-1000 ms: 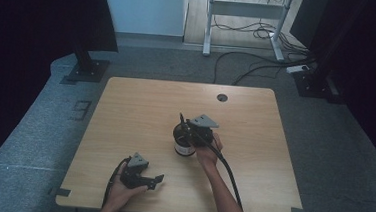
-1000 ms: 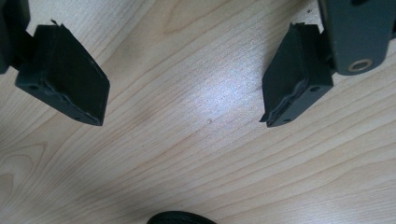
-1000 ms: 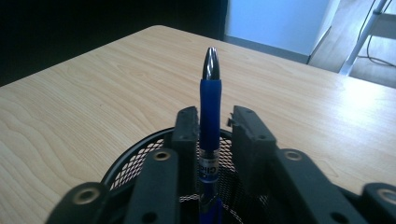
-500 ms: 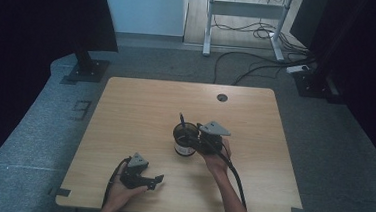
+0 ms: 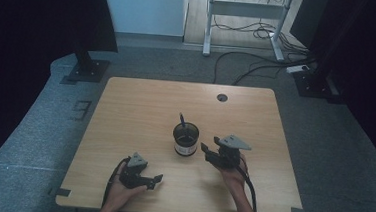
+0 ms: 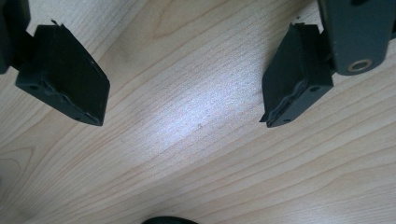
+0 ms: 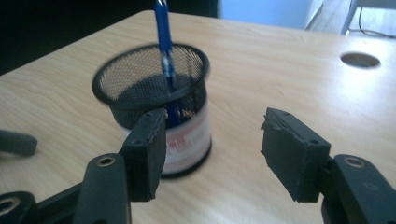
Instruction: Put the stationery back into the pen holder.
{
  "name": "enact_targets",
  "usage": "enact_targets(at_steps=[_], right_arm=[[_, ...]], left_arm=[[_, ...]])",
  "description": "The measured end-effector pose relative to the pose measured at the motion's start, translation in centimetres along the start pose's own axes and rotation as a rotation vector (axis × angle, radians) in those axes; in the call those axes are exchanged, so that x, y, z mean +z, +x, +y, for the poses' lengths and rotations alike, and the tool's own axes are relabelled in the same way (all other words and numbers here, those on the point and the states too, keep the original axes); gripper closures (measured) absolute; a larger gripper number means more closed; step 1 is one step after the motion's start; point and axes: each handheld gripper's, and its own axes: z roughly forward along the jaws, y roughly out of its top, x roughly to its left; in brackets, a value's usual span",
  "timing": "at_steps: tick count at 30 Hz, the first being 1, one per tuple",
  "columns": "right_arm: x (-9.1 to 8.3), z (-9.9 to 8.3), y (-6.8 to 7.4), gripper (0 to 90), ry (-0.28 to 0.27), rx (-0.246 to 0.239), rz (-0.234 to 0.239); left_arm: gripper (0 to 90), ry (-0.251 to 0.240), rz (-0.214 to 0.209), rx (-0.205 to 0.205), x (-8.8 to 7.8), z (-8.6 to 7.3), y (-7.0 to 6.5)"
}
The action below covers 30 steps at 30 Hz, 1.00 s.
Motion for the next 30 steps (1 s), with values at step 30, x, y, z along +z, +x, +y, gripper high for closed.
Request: enact_targets(at_steps=[30], right_arm=[[-4.2,-7.6,-3.3,36.8,0.186,0.071,-0.09]], left_arm=[[15.7,-0.006,0.011,0.008,0.0,-0.1,0.1]])
